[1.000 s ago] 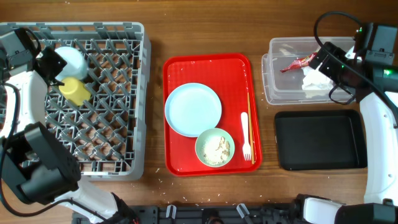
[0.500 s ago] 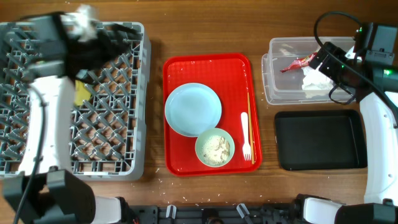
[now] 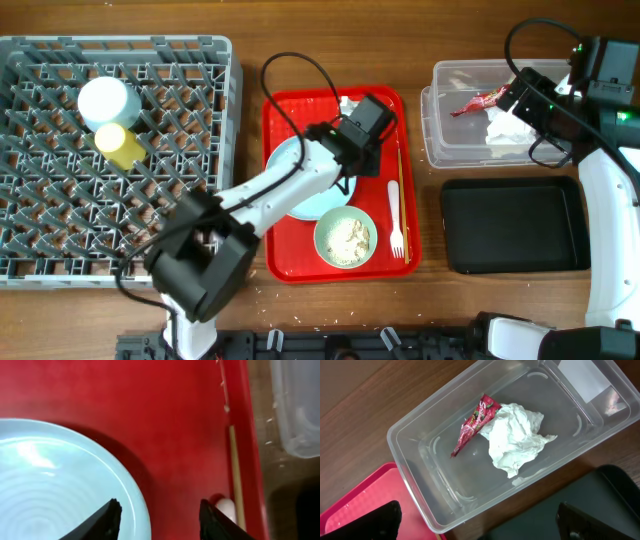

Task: Sort waste into correct bins and load items into the dishwasher rack
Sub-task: 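Move the left gripper to the light-blue plate and grasp its rim, then carry the plate to the dish rack and stand it upright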

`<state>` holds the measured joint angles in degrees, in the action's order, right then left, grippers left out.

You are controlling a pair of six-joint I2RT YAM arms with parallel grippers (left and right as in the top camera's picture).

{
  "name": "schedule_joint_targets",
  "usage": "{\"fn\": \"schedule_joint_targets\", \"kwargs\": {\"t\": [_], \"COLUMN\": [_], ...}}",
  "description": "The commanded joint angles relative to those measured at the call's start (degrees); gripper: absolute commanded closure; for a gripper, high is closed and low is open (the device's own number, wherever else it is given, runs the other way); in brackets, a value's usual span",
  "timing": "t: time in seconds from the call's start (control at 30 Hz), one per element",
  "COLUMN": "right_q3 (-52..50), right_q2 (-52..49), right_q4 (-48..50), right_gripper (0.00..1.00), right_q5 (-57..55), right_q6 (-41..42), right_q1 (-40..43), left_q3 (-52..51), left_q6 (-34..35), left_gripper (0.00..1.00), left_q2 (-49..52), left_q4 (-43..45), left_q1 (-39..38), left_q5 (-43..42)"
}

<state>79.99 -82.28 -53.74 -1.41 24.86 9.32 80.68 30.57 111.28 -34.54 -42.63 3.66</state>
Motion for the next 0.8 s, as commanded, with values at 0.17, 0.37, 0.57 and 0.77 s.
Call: {"fn": "schedule_joint_targets", "kwargs": {"t": [0.17, 0.37, 0.57, 0.77], "right_q3": [0.9, 0.9, 0.9, 0.9], "right_q2": [-0.13, -0.13, -0.13, -0.13], "right_q4": [0.15, 0.15, 0.15, 0.15], "right_gripper": [0.0, 0.0, 0.0, 0.0], "right_q5": [-0.74, -0.74, -0.74, -0.74], "right_q6": [0.68, 0.68, 0.66, 0.68], "right_q1": [-0.09, -0.09, -0.09, -0.09], "left_q3": [-0.17, -0.15, -0.09, -0.09], "left_q6": [3.37, 2.64, -4.94, -12.66], "left_gripper": [0.62, 0.96, 0.96, 0.96], "left_q2": [8.55, 9.62, -1.09, -20.96], "left_q4": [1.73, 0.48, -2.69, -5.6], "left_q1": [-1.09, -1.57, -1.38, -0.26], "left_q5": [2.21, 2.25, 2.23, -4.04]}}
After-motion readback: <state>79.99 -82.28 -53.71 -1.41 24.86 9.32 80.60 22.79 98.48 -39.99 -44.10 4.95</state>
